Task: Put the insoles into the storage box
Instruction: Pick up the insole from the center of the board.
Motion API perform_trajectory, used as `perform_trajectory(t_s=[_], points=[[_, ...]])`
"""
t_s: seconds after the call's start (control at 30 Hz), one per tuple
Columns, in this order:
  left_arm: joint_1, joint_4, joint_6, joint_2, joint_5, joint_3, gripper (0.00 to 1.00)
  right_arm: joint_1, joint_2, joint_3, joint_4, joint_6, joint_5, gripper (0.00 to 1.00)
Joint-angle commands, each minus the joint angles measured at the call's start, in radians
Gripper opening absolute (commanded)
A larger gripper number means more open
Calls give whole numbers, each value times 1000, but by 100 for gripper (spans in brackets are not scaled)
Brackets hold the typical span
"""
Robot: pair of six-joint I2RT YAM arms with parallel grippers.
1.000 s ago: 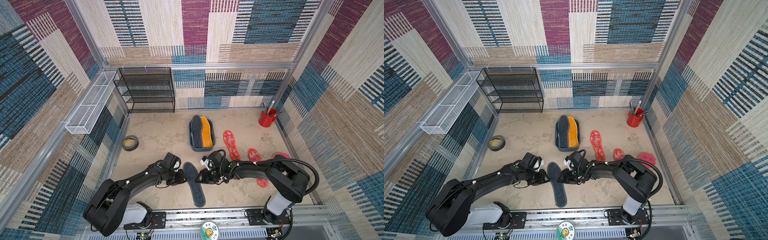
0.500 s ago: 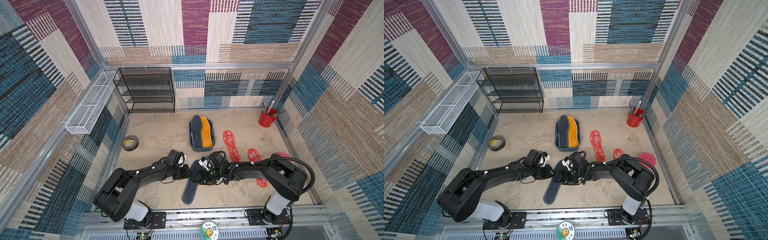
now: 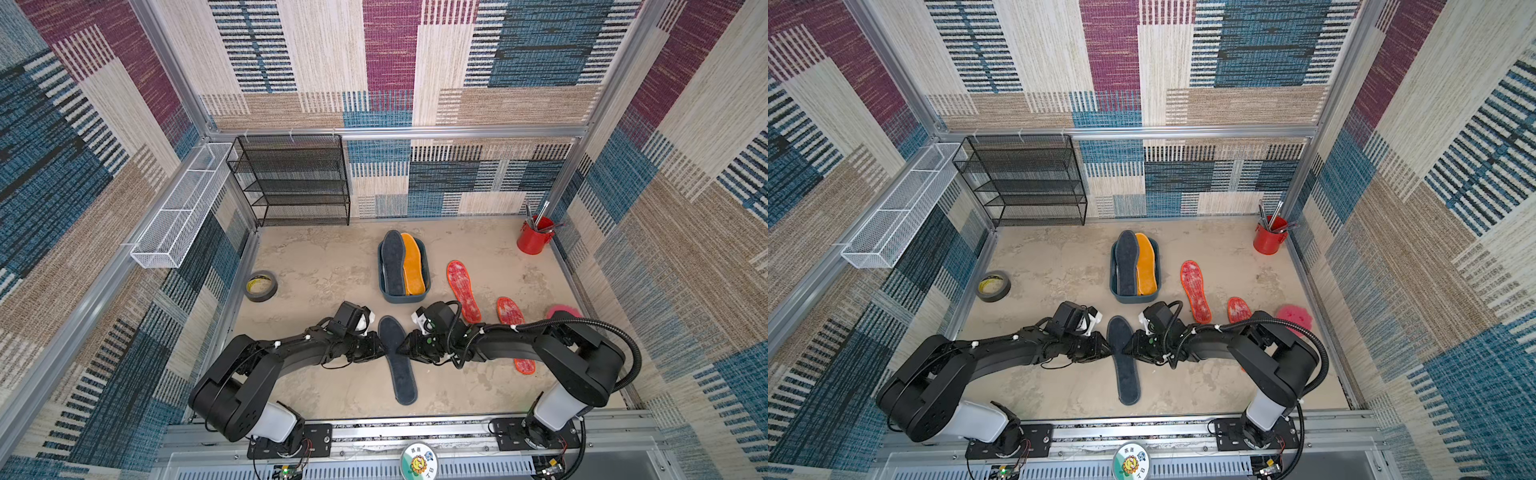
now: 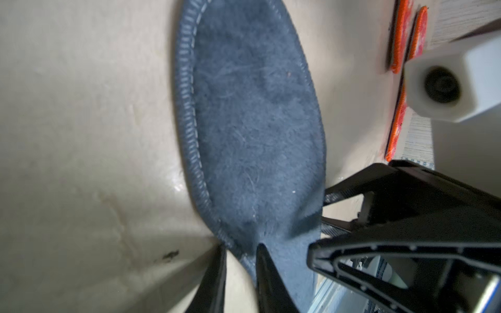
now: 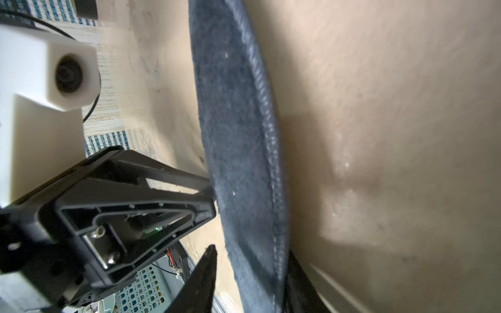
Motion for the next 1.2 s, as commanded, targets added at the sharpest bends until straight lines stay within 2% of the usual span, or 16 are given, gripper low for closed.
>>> perform_trajectory(t_s=[0.0, 0.07, 0.13, 0.3, 0.53, 0.67, 0.73, 0.87, 1.17], points=[[-1, -66, -32, 12, -18, -12, 23, -1, 5, 11, 47, 3, -2, 33], [-1, -68, -29, 4, -23, -12, 23, -2, -1, 13, 39, -4, 4, 19], [-1, -70, -32, -6, -28, -14, 23, -5, -17, 14, 19, -12, 22, 0], [0, -97, -17, -32, -52, 12, 25, -9, -65, 58, -104, -96, 93, 0], [23, -189, 18, -199, -172, 82, 53, -97, -244, 166, -317, -258, 202, 0], [50, -221, 38, -345, -253, 71, 63, -184, -281, 287, -408, -393, 212, 0], [64, -233, 51, -411, -280, 62, 72, -230, -254, 347, -403, -450, 203, 0], [79, -260, 65, -526, -344, 47, 77, -300, -106, 508, -359, -546, 140, 0], [90, -336, 68, -709, -432, 23, 81, -391, 268, 900, -349, -652, 31, 0]])
